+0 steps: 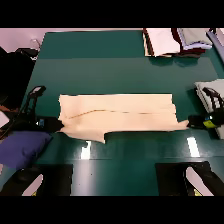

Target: Fold the shirts.

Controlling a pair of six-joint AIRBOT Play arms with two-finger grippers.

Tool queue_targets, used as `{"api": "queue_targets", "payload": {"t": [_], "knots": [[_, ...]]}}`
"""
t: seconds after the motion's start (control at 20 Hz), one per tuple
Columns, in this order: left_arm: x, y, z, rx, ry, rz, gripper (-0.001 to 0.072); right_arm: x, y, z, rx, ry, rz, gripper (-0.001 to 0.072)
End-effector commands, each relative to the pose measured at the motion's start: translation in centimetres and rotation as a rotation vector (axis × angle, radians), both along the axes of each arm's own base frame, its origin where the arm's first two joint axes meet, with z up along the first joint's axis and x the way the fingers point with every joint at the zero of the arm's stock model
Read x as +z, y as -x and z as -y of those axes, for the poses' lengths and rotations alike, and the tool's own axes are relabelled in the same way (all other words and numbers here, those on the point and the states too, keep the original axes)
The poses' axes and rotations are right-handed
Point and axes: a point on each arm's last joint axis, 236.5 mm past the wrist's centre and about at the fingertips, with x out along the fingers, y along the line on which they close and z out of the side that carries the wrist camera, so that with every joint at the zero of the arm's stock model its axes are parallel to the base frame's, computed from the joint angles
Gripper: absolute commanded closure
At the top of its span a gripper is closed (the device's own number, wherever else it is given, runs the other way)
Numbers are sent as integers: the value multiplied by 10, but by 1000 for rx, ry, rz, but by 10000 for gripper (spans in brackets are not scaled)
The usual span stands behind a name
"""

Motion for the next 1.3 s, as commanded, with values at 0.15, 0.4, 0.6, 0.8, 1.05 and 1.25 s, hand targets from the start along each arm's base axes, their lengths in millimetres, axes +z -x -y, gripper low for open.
{"api": "queue_targets", "payload": {"t": [0.15,0.4,0.6,0.8,1.05,1.25], "knots": [[-5,-118,-18,60,-120,145,682,10,-105,-10,60,20,90,694],[-22,-175,-12,63,-131,140,682,-7,-147,-18,58,-42,50,691],[-20,-185,-10,65,-127,148,92,4,-184,-28,26,-221,165,271],[-13,-174,-5,44,-111,99,104,-4,-163,-8,15,-304,126,211],[-4,-167,26,21,32,74,682,-52,-118,13,-114,-432,30,119],[3,-168,45,40,133,70,682,-81,-117,-8,-149,-555,4,117]]}}
